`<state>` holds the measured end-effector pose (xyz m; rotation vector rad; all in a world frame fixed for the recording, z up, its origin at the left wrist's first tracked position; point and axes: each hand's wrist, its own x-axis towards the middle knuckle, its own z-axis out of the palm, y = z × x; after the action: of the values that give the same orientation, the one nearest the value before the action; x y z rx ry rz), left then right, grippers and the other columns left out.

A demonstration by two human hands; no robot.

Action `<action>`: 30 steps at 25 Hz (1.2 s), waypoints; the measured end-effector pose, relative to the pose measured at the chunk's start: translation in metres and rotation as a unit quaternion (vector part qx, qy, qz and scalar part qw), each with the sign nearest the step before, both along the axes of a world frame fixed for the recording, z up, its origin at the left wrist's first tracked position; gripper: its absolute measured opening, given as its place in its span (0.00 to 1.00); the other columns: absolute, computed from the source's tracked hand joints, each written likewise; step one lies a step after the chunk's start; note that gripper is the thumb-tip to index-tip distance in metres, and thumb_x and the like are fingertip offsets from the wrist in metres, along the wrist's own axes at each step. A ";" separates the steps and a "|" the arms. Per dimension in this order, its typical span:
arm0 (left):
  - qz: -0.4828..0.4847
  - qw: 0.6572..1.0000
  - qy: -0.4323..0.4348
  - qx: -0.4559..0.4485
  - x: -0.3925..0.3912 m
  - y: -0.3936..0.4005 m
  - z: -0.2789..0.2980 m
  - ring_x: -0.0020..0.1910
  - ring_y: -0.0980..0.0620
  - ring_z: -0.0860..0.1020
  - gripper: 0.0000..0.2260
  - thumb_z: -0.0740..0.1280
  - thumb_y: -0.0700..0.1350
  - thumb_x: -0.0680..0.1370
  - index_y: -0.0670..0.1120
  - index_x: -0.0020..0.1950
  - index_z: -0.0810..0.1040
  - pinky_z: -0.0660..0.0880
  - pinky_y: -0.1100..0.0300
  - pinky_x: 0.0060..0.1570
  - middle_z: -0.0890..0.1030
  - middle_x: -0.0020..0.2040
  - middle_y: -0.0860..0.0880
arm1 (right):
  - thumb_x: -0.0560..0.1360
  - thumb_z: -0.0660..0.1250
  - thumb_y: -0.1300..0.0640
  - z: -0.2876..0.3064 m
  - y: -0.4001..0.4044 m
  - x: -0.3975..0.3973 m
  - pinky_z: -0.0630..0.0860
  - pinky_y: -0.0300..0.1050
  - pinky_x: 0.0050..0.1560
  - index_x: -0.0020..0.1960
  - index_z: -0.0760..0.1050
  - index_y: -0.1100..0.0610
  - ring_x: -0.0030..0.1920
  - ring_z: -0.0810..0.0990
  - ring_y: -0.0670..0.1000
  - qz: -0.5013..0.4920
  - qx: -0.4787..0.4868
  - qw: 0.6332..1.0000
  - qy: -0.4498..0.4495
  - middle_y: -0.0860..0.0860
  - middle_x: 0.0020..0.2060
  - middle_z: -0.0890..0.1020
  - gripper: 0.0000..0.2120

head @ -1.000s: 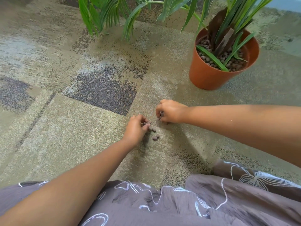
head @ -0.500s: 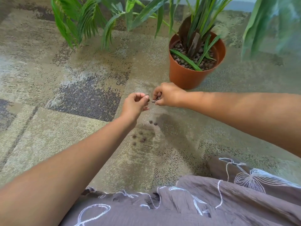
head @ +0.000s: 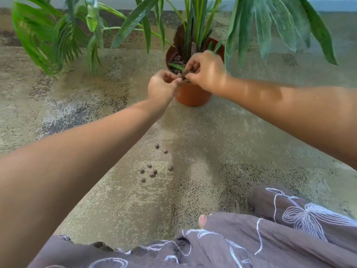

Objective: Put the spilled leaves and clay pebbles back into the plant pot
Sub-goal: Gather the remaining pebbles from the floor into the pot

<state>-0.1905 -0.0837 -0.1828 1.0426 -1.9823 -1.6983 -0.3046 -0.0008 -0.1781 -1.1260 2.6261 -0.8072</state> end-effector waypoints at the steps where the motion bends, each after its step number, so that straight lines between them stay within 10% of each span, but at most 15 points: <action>1: 0.001 1.000 0.006 0.016 -0.011 0.003 0.004 0.36 0.53 0.76 0.03 0.66 0.39 0.75 0.44 0.42 0.74 0.79 0.58 0.44 0.76 0.39 0.48 | 0.72 0.67 0.53 0.001 0.001 -0.010 0.73 0.44 0.56 0.57 0.76 0.58 0.53 0.78 0.54 -0.012 0.038 0.999 0.014 0.55 0.53 0.80 0.15; 5: -0.014 1.000 -0.018 0.006 -0.034 -0.002 0.012 0.43 0.53 0.77 0.14 0.67 0.42 0.75 0.42 0.60 0.73 0.78 0.59 0.48 0.76 0.50 0.47 | 0.72 0.70 0.53 0.005 0.008 -0.019 0.73 0.42 0.51 0.59 0.76 0.57 0.54 0.78 0.54 -0.007 0.074 0.997 0.017 0.55 0.56 0.80 0.17; 11: -0.087 0.975 -0.122 -0.165 0.030 -0.015 -0.028 0.46 0.54 0.77 0.10 0.66 0.40 0.74 0.45 0.55 0.74 0.78 0.62 0.48 0.76 0.56 0.47 | 0.72 0.70 0.57 -0.016 0.026 0.031 0.72 0.41 0.49 0.56 0.75 0.56 0.46 0.74 0.49 0.153 0.088 0.984 0.036 0.55 0.53 0.74 0.13; 18: -0.218 0.834 -0.459 -0.214 0.142 -0.031 -0.116 0.42 0.49 0.73 0.11 0.64 0.38 0.74 0.45 0.55 0.69 0.75 0.56 0.46 0.71 0.55 0.41 | 0.73 0.69 0.57 -0.076 0.006 0.105 0.72 0.39 0.48 0.64 0.69 0.52 0.50 0.73 0.49 0.296 0.311 0.902 -0.043 0.51 0.58 0.70 0.20; 22: -0.212 0.816 -0.465 -0.270 0.165 -0.029 -0.137 0.49 0.41 0.77 0.13 0.62 0.37 0.74 0.45 0.57 0.67 0.76 0.52 0.44 0.75 0.56 0.40 | 0.76 0.64 0.61 -0.102 -0.012 0.116 0.68 0.34 0.37 0.65 0.67 0.53 0.47 0.73 0.48 0.319 0.344 0.880 -0.072 0.51 0.56 0.73 0.19; 30: -0.296 0.860 -0.365 -0.196 0.183 -0.023 -0.136 0.43 0.53 0.73 0.13 0.71 0.44 0.70 0.49 0.51 0.71 0.71 0.65 0.39 0.68 0.54 0.48 | 0.75 0.61 0.62 -0.127 -0.031 0.130 0.76 0.49 0.47 0.54 0.67 0.54 0.46 0.74 0.53 0.303 0.349 0.885 -0.050 0.53 0.49 0.72 0.09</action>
<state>-0.0075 -0.1071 -0.3192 1.0787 -3.2416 -1.0680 -0.1748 -0.0317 -0.3049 -1.4564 1.9716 0.1967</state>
